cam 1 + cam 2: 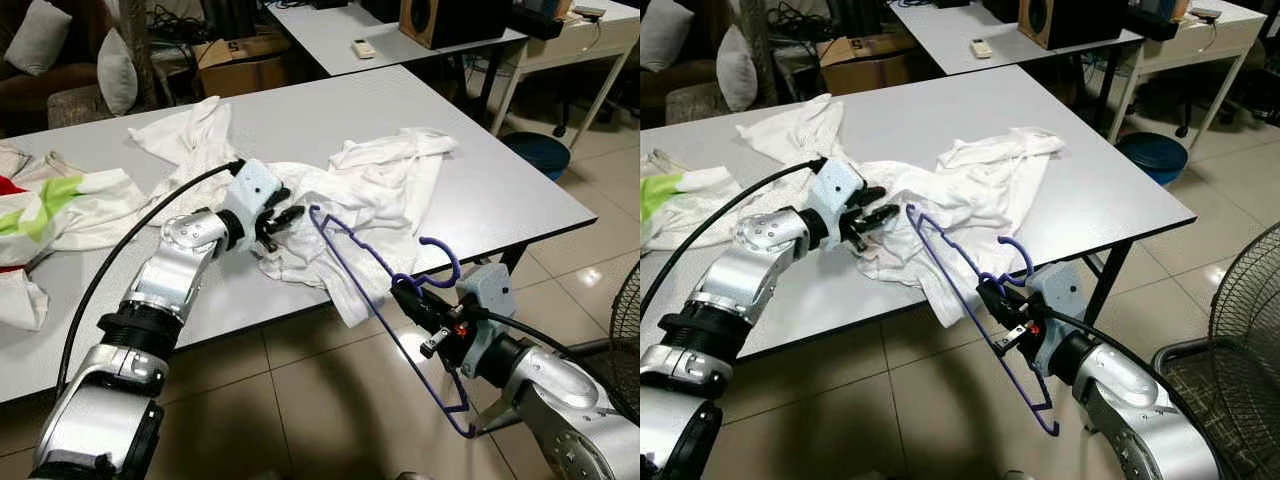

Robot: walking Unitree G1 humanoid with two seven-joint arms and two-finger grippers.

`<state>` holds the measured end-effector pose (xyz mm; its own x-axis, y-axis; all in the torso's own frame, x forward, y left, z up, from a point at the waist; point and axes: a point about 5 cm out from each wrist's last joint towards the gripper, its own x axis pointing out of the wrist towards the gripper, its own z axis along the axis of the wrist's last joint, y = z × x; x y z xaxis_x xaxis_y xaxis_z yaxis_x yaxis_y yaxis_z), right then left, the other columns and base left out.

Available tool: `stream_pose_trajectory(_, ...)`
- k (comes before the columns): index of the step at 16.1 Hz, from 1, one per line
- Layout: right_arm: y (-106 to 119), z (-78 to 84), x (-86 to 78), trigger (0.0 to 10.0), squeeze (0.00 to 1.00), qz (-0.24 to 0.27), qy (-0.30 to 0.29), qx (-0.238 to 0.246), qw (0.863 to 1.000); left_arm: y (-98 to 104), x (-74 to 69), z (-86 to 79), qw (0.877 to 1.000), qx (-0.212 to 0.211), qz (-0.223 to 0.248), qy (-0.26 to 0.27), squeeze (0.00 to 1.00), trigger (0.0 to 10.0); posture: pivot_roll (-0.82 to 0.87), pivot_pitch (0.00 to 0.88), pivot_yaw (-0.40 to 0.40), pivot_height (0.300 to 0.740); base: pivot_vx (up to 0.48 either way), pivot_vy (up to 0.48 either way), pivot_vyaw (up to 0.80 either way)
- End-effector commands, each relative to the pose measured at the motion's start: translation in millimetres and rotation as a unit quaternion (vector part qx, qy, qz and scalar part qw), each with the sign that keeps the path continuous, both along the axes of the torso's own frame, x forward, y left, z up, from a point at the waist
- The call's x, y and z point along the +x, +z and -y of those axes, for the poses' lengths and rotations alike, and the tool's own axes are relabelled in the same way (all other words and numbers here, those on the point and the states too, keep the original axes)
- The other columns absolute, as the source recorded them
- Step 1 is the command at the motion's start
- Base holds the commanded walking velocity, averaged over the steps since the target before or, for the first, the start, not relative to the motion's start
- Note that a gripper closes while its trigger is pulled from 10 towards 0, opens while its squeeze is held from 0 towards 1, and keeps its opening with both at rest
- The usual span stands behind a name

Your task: Hang hanger

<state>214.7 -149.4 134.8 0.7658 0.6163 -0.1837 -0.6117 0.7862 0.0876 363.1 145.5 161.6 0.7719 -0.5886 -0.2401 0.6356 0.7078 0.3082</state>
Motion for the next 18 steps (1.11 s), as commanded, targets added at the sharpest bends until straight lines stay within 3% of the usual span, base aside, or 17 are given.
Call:
stream_pose_trajectory(1,0,-0.8,1.4,10.0,0.0,0.002,0.001,-0.004,1.0,3,3.9,-5.4,1.0,0.007,0.002,0.021,0.0,3.6,-0.18,0.0,0.083,0.74,0.0,0.0,0.0)
stream_pose_trajectory(2,0,-0.9,1.2,10.0,0.0,0.002,0.001,-0.004,1.0,2,4.2,-6.9,1.0,0.007,-0.002,0.027,0.0,2.7,-0.18,0.0,0.082,0.74,0.0,0.0,0.0)
stream_pose_trajectory(3,0,-1.0,1.1,10.0,0.0,0.002,0.001,-0.004,1.0,1,4.5,-7.4,1.0,0.007,-0.003,0.029,0.0,2.7,-0.18,0.0,0.082,0.74,0.0,0.0,0.0)
stream_pose_trajectory(4,0,-1.2,0.9,10.0,0.0,0.001,0.002,-0.004,1.0,0,4.9,-8.8,0.999,0.006,-0.007,0.034,0.0,0.0,-0.17,0.0,0.08,0.74,0.0,0.0,0.0)
stream_pose_trajectory(9,1,-0.9,0.6,10.0,0.0,0.001,0.004,-0.004,1.0,-2,4.3,-7.7,1.0,0.004,-0.01,0.027,0.0,0.0,-0.17,0.0,0.076,0.74,0.0,0.0,0.0)
stream_pose_trajectory(13,4,-4.8,8.4,10.0,0.0,0.013,-0.005,0.002,1.0,13,2.1,2.4,1.0,-0.009,0.015,-0.008,0.0,0.0,-0.17,0.0,0.074,0.74,0.0,0.0,0.0)
stream_pose_trajectory(18,5,-11.4,26.8,10.0,0.0,0.016,-0.016,0.005,1.0,38,-0.6,9.3,0.996,0.041,0.067,-0.05,0.0,0.0,-0.16,0.0,0.058,0.74,0.0,0.0,0.0)
